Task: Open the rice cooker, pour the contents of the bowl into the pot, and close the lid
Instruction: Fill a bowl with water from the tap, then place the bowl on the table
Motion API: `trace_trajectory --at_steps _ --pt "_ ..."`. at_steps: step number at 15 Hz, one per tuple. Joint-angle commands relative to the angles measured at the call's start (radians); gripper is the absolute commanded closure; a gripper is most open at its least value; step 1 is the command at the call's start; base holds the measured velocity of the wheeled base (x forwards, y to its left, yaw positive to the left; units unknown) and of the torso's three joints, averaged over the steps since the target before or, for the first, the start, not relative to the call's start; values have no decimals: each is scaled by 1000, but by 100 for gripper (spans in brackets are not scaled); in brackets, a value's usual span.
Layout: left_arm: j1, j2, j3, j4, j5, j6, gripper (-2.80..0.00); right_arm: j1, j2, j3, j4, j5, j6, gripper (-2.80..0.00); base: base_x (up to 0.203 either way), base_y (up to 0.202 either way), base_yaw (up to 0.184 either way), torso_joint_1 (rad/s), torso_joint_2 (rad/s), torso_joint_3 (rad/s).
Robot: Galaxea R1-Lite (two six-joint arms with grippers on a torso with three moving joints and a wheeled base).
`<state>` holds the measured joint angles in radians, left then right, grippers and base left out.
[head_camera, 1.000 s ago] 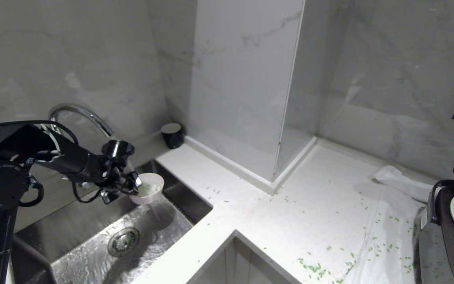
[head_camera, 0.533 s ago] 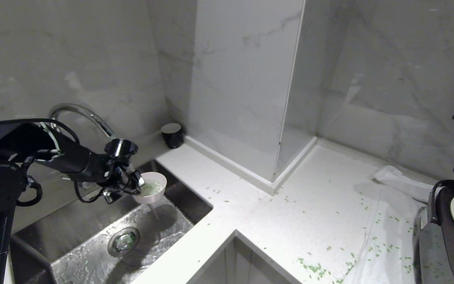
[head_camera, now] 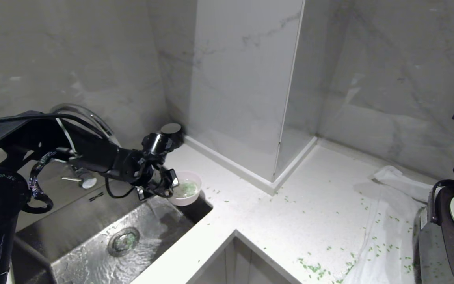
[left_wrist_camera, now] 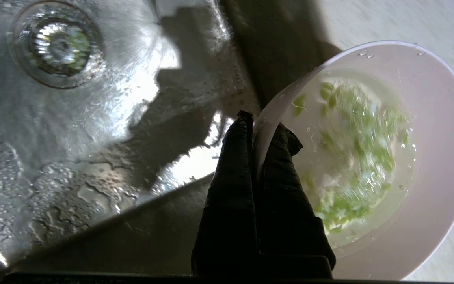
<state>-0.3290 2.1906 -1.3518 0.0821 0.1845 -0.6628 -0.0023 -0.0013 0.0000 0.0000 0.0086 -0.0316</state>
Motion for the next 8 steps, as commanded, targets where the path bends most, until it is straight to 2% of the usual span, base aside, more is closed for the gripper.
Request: trace_trajectory --at_steps 1,4,8 --pt "-98 -3 -43 40 3 -3 0 0 1 2 0 1 -1 0 0 0 0 0 0 0" --pt "-194 49 -150 90 11 -11 0 -1 1 2 0 1 -1 0 0 0 0 0 0 0" --pt "-266 147 -339 187 13 -44 0 -1 1 2 0 1 -1 0 0 0 0 0 0 0"
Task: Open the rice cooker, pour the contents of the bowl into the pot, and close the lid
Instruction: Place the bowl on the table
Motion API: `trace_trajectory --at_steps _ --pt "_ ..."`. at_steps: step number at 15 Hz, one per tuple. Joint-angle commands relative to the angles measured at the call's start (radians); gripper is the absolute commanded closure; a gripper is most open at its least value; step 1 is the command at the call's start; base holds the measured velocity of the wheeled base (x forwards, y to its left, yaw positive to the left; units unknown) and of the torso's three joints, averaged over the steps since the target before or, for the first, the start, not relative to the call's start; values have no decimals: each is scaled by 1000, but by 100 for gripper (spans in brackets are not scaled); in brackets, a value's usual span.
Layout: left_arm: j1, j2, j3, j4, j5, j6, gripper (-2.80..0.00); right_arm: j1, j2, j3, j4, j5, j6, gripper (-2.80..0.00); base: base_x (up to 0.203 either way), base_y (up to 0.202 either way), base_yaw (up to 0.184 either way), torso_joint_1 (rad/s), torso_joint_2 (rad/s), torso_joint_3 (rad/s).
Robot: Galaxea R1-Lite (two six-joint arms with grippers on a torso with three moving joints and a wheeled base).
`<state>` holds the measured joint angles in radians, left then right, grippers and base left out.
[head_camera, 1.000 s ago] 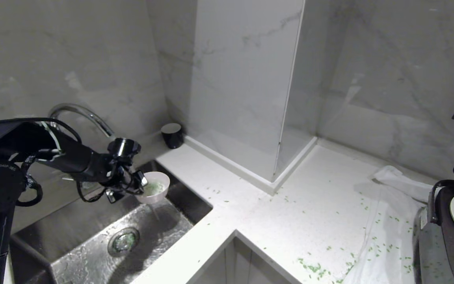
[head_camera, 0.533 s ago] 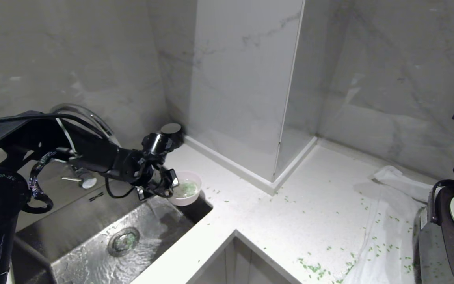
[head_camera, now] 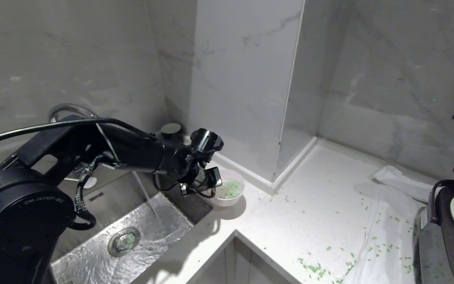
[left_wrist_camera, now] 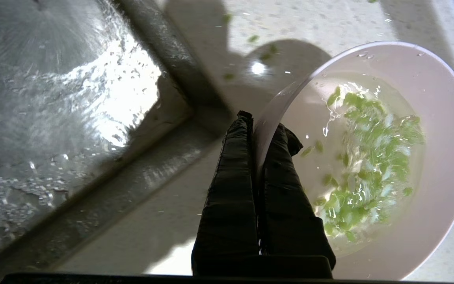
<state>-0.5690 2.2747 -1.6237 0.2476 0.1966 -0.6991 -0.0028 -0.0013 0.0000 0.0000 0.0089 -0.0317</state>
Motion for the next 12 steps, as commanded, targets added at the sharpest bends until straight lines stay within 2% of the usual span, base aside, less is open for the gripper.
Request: trace_trajectory --at_steps 1,12 --pt "-36 88 -99 33 1 -11 0 0 1 2 0 0 -1 0 0 0 0 0 0 0" --pt "-66 218 -209 35 1 -10 0 0 1 2 0 0 -1 0 0 0 0 0 0 0"
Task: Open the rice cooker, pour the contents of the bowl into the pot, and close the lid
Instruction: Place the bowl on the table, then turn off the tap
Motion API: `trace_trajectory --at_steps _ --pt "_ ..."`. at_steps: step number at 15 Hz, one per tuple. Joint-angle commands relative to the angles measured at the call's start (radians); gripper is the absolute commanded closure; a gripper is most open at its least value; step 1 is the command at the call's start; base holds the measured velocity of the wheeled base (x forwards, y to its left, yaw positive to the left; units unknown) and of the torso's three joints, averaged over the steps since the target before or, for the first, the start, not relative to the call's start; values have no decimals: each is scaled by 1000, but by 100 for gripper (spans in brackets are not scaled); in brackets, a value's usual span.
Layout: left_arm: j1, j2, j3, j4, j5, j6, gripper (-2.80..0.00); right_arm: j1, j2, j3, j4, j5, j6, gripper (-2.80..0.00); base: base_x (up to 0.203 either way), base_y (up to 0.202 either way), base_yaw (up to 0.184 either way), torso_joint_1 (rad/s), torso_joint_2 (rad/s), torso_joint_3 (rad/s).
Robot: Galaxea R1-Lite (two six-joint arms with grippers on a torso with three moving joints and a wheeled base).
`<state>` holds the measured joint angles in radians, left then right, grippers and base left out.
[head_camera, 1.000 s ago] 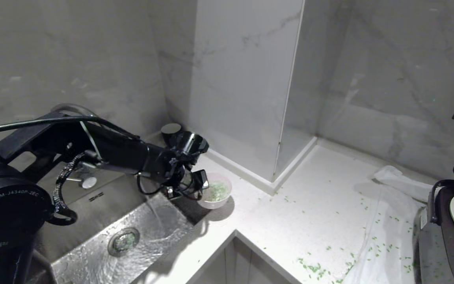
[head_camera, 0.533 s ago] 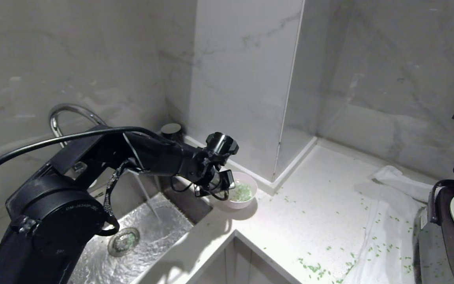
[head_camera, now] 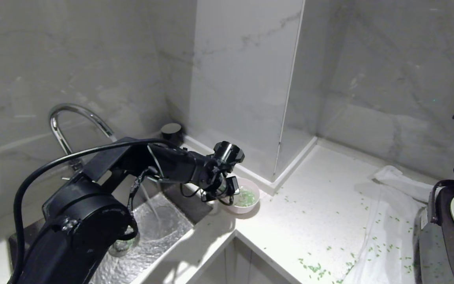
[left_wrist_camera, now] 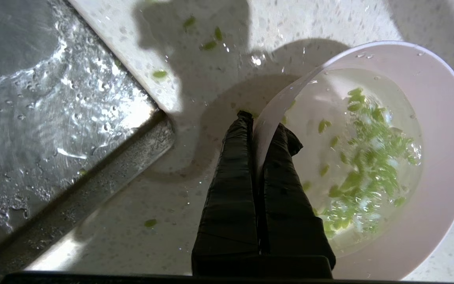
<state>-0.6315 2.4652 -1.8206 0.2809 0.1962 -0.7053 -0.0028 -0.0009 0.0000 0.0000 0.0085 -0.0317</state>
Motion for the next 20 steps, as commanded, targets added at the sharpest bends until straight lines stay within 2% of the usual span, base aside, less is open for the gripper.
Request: trace_trajectory --at_steps 1,2,7,10,15,17,18,20 --pt "-4 34 -16 3 2 -3 0 0 1 2 0 1 -1 0 0 0 0 0 0 0" --pt "-4 37 -22 3 2 -3 -280 0 1 2 0 1 -1 0 0 0 0 0 0 0" --pt "-8 39 -29 6 4 -3 -280 1 1 2 0 0 -1 0 0 0 0 0 0 0" --pt "-5 -63 5 9 4 -5 -280 0 1 2 0 1 -1 0 0 0 0 0 0 0" --pt "41 -302 161 7 22 5 -280 0 1 2 0 1 -1 0 0 0 0 0 0 0" --pt "84 -420 309 -16 25 18 -280 1 1 2 0 1 -1 0 0 0 0 0 0 0" --pt "103 -462 408 -47 26 34 0 0 1 2 0 1 -1 0 0 0 0 0 0 0" --pt "140 -527 646 -171 37 83 0 0 1 2 0 1 -1 0 0 0 0 0 0 0"
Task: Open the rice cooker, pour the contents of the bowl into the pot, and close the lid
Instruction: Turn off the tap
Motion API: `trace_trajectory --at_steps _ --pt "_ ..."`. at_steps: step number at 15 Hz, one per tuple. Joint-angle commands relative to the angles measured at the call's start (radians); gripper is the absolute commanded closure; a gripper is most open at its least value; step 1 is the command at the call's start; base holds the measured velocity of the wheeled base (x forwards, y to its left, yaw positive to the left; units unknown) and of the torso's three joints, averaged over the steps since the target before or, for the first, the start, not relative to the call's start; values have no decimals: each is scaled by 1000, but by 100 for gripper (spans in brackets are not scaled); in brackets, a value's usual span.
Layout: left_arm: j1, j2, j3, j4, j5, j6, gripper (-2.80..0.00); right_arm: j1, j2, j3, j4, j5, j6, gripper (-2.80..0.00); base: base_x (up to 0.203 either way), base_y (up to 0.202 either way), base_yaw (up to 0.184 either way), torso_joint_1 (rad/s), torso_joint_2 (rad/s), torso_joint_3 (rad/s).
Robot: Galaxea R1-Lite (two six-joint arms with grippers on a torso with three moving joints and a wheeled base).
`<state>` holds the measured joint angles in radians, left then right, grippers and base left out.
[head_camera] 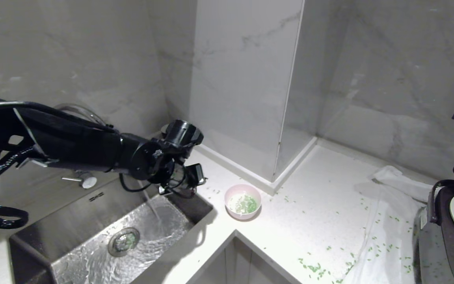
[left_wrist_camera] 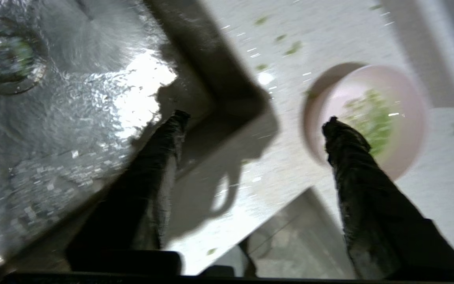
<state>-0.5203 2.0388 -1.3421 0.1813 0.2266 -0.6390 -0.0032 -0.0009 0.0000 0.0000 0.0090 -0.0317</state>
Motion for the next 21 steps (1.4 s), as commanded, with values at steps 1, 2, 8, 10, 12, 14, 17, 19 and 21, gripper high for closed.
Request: trace_trajectory --at_steps 1,2,8,10,12,14,17,19,21 --pt "57 -131 283 -167 16 49 0 0 1 2 0 0 -1 0 0 0 0 0 0 0" --pt "107 -162 396 -310 21 97 0 1 1 2 0 0 -1 0 0 0 0 0 0 0" --pt "408 -184 595 -713 -56 310 0 0 1 2 0 0 -1 0 0 0 0 0 0 0" --pt "442 -185 607 -715 -64 312 0 1 1 2 0 0 -1 0 0 0 0 0 0 0" --pt "472 -180 666 -728 -99 313 0 0 1 2 0 0 -1 0 0 0 0 0 0 0" --pt "551 -176 722 -789 -148 317 0 0 1 2 0 -1 -1 0 0 0 0 0 0 0" --pt "685 -140 807 -932 -224 392 0 0 1 2 0 0 -1 0 0 0 0 0 0 0" --pt "740 -92 796 -1024 -238 421 0 0 1 2 0 -1 -1 0 0 0 0 0 0 0" --pt "747 -60 776 -1045 -240 443 0 0 1 2 0 0 -1 0 0 0 0 0 0 0"
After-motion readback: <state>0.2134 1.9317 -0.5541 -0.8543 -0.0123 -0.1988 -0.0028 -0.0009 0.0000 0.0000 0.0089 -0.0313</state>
